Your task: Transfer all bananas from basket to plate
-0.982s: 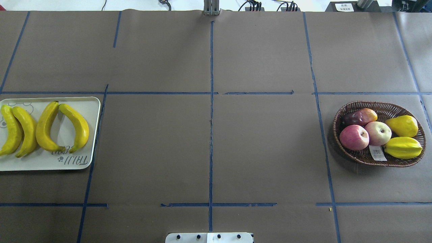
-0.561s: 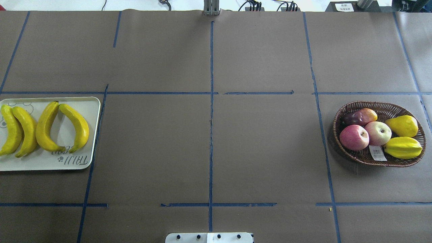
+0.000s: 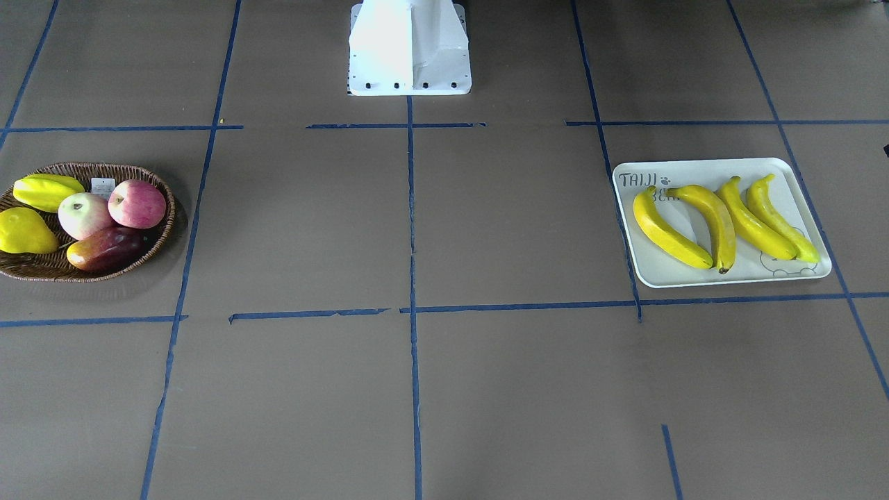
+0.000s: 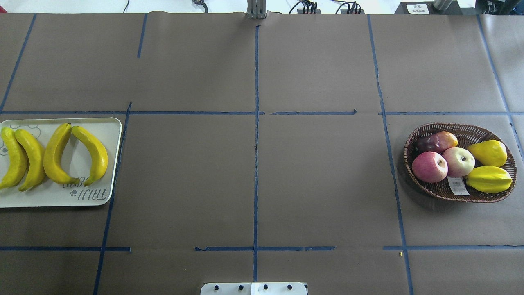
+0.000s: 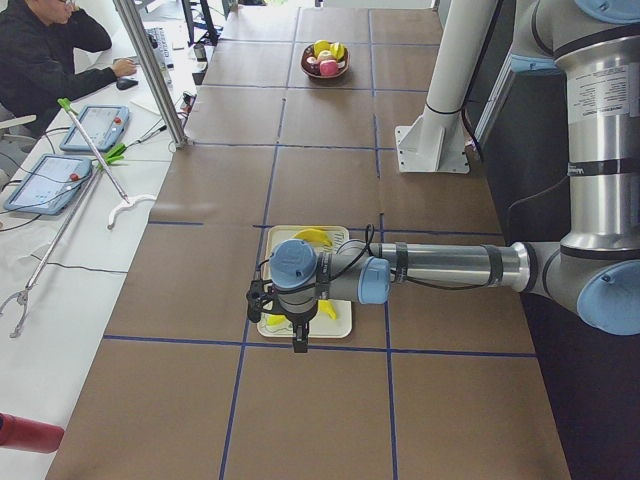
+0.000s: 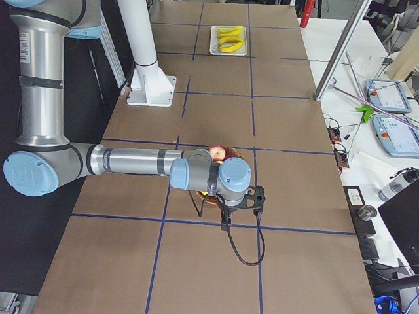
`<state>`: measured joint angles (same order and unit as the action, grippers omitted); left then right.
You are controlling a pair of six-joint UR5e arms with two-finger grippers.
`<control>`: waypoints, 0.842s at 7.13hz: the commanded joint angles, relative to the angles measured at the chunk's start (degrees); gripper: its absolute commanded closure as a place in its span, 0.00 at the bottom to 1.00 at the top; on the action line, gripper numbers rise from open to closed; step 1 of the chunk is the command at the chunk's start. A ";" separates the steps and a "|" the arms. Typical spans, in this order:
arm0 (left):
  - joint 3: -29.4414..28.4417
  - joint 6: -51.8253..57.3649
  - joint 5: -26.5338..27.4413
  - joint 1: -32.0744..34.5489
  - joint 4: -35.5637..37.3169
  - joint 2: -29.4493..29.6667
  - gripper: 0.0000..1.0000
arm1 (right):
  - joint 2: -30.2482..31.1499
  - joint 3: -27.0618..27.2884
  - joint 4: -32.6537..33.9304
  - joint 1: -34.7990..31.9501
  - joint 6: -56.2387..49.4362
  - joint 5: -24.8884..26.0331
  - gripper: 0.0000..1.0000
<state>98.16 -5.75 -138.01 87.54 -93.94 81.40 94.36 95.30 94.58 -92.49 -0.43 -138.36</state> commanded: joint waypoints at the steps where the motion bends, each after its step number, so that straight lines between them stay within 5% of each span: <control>1: 0.10 1.95 0.64 0.09 0.42 0.34 0.00 | 0.38 -0.12 -0.01 -0.23 -2.45 0.02 0.00; 6: -0.52 7.07 0.64 3.25 2.45 0.25 0.00 | 0.30 -0.12 0.08 -0.23 -2.38 -0.33 0.00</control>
<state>97.74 0.46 -137.43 90.30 -92.08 81.63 94.67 95.21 94.62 -92.72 -2.82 -138.68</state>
